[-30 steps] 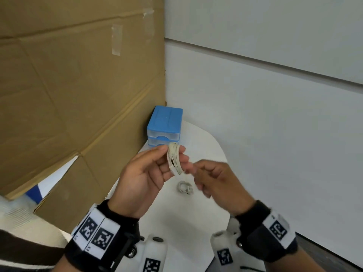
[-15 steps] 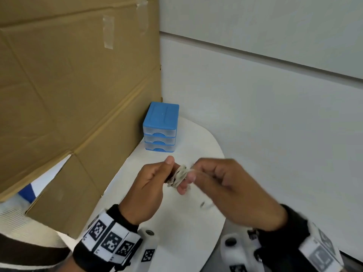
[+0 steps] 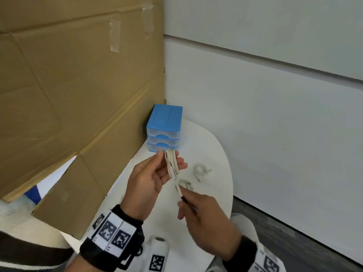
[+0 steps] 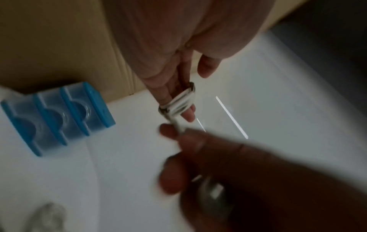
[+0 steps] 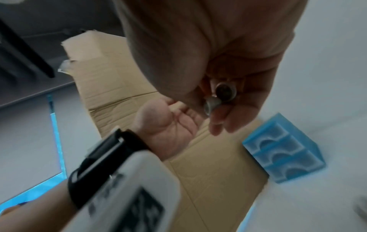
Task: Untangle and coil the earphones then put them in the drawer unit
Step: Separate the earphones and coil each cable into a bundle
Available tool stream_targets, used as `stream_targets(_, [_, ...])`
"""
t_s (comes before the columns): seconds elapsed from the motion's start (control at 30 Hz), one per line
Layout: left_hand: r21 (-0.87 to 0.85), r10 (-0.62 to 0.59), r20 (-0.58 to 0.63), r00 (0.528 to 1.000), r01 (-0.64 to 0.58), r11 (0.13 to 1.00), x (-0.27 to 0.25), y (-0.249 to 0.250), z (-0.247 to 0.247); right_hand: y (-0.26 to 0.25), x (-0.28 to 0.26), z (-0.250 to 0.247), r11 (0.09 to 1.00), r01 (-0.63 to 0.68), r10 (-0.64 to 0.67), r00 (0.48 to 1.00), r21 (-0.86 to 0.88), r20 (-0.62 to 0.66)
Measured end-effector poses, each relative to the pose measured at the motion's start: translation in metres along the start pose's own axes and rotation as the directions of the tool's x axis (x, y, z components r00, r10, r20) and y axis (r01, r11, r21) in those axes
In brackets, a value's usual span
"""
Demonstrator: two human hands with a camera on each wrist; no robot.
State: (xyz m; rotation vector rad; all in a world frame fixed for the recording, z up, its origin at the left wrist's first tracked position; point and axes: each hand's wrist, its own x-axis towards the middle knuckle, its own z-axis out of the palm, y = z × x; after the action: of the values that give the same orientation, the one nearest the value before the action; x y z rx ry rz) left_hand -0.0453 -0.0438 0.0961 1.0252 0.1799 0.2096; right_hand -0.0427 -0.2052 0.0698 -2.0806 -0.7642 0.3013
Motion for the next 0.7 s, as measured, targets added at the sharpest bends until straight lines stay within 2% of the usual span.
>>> stream_targets(0.07, [0.194,0.121,-0.038,0.992,-0.111,0.975,0.001,-0.011,-0.001,-0.01,-0.002,0.002,0.989,0.052,-0.063,0.995,-0.142,-0.078])
stream_targets(0.17, [0.488,0.257,0.022,0.966,-0.235,0.841,-0.001,-0.026,-0.003,-0.019,0.0,-0.005,0.967,0.088,-0.133,0.975,-0.237,-0.18])
stream_targets(0.23, [0.569,0.267,0.102,0.958,-0.276,0.775,-0.005,-0.034,-0.003,-0.024,0.006,-0.013,0.968,0.079,-0.134,0.965,-0.239,-0.227])
stream_targets(0.33, [0.586,0.233,0.161,0.959,-0.283,0.759,-0.011,-0.045,0.002,-0.027,0.017,-0.025,0.982,0.049,-0.095,0.964,-0.183,-0.249])
stream_targets(0.43, [0.551,0.188,0.06,0.98,-0.19,0.812,-0.014,-0.049,0.012,-0.025,0.026,-0.031,0.998,-0.024,0.035,0.978,0.058,-0.204])
stream_targets(0.57, [0.462,0.139,-0.189,0.972,-0.037,0.886,-0.012,-0.045,0.019,-0.018,0.028,-0.027,0.896,-0.126,0.195,0.973,0.425,-0.124])
stream_targets(0.63, [0.366,0.018,-0.338,0.941,0.114,0.924,-0.008,-0.045,0.015,-0.01,0.023,-0.02,0.895,-0.142,0.2,0.975,0.423,-0.097])
stream_targets(0.7, [0.192,-0.146,-0.424,0.894,0.246,0.95,-0.006,-0.046,0.009,-0.004,0.016,-0.013,0.927,-0.134,0.153,0.988,0.35,-0.027])
